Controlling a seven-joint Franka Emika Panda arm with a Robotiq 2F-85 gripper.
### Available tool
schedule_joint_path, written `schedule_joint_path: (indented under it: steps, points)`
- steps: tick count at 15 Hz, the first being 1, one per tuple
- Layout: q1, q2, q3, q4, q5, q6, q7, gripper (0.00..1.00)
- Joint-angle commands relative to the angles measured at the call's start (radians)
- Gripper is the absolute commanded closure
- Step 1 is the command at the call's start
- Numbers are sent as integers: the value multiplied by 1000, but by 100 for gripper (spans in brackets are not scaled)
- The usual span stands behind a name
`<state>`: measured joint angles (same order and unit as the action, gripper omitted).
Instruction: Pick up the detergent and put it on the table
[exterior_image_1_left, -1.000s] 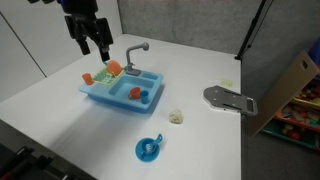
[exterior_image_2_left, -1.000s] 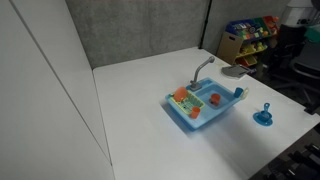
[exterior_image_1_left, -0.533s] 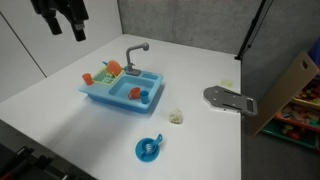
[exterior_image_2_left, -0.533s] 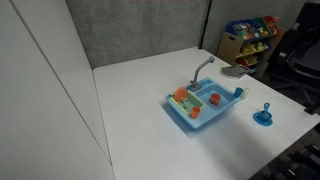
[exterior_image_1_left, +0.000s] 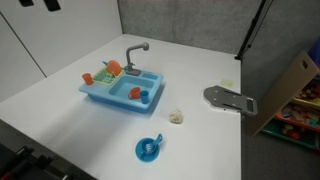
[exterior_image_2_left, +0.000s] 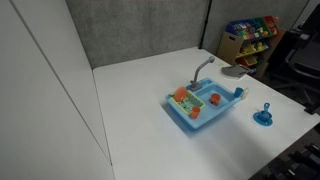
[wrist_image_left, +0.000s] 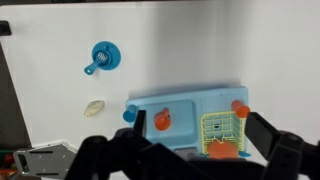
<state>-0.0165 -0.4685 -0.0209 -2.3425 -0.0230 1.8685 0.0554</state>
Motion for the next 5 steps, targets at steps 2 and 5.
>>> schedule_joint_path:
  steps: [2,5]
  points:
    - [-5,-17,5,2,2,-9,-2,0]
    - [-5,-10,5,2,2,-9,-2,0]
